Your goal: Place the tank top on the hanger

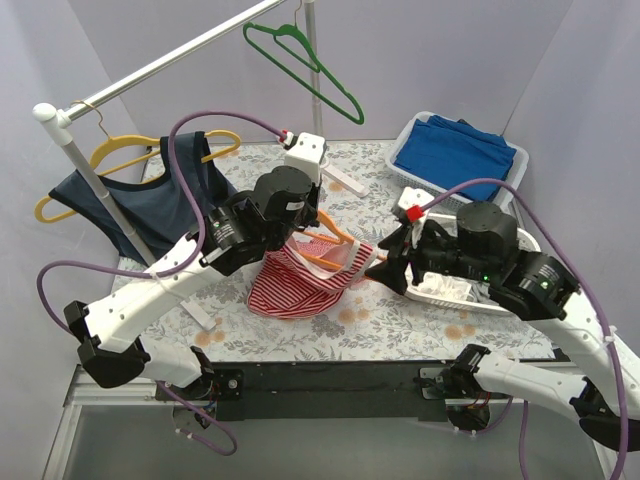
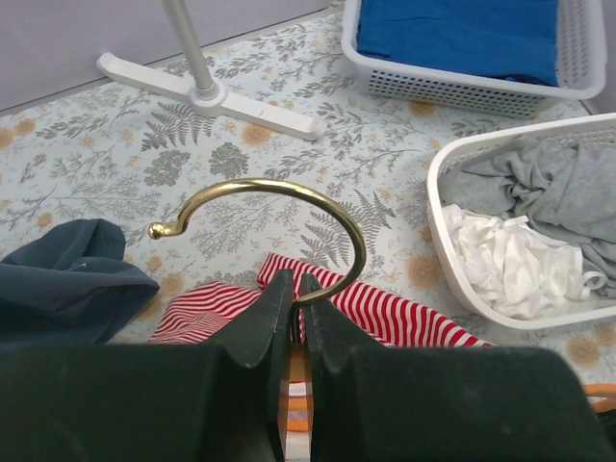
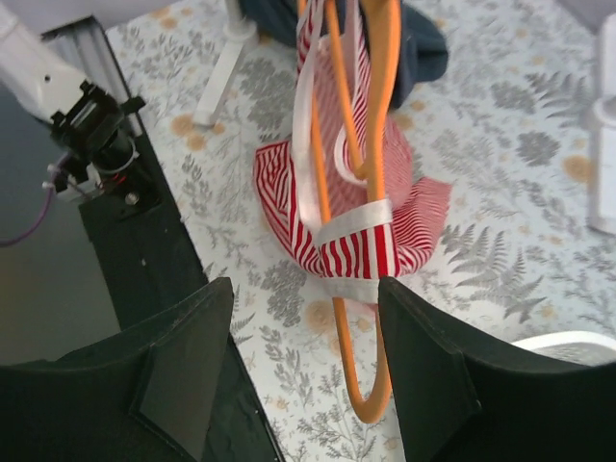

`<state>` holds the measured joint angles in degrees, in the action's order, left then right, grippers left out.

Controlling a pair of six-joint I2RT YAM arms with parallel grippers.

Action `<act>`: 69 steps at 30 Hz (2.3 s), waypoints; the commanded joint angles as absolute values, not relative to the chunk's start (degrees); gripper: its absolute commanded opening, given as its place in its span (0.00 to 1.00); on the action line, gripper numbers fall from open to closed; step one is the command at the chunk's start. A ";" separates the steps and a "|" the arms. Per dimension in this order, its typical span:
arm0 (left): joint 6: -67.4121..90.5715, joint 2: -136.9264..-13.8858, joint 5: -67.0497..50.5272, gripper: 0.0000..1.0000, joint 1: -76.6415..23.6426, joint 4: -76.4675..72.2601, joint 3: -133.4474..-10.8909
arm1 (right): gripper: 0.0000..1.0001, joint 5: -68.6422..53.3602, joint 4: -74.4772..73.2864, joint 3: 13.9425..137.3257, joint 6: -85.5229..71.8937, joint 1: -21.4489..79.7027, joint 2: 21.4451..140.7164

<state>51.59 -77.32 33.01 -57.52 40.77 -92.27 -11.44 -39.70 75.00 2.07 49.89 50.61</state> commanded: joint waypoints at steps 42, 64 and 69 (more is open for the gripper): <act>48.69 -69.70 21.10 0.00 -57.75 36.13 -91.23 | 0.68 -12.04 -32.87 69.00 3.25 49.75 54.93; 50.62 -76.29 28.99 0.92 -57.74 28.56 -98.44 | 0.01 -0.97 -30.76 69.52 -2.11 49.75 44.83; 50.71 -72.96 31.90 0.96 -57.74 27.16 -96.25 | 0.01 3.16 -32.78 71.54 -2.46 49.75 45.00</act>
<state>50.59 -77.03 27.55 -57.60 29.74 -96.47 -0.62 -34.68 67.11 -1.78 49.82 45.76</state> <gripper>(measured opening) 0.950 0.110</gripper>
